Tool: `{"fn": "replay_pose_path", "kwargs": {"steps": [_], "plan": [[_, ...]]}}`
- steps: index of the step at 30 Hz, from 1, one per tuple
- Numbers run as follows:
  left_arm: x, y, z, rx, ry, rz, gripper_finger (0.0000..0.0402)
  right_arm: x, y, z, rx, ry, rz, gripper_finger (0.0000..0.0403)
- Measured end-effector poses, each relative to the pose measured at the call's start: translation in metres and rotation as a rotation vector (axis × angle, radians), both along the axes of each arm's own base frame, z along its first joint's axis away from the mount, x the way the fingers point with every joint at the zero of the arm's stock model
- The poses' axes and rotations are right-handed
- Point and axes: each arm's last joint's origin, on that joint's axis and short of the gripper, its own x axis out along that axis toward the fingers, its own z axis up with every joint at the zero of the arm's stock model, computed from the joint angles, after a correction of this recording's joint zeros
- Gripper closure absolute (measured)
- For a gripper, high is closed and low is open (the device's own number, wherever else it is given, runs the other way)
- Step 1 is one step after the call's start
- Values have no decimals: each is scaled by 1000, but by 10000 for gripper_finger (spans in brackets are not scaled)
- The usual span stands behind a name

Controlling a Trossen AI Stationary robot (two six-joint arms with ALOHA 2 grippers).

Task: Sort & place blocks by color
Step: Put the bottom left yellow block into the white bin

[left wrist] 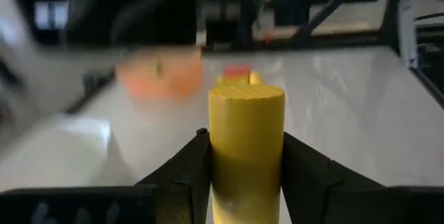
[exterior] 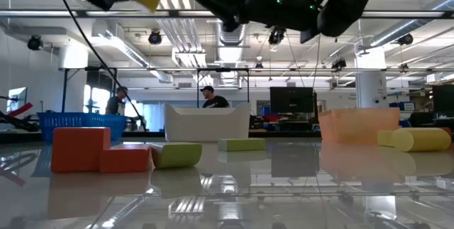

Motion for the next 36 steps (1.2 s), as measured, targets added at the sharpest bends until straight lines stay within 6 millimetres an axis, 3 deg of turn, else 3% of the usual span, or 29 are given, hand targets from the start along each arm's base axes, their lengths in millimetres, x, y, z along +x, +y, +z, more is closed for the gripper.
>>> {"fn": "replay_pose_path", "kwargs": {"steps": [6, 10, 20, 29, 36], "plan": [[-5, 6, 4, 46, -186, -19, 286, 17, 9, 9, -20, -56, 20, 302], [-8, 8, -3, 42, -188, -22, 286, 19, 9, 23, -17, -76, 21, 296], [-13, 12, -10, 73, -167, -23, 286, 29, 19, 43, 62, 45, 57, 222], [-24, 20, 13, 198, -206, -10, 286, 36, 50, 60, -43, 48, 108, 187], [-31, 25, 24, 202, -235, -6, 286, 38, 59, 65, -73, 49, -24, 188]]}}
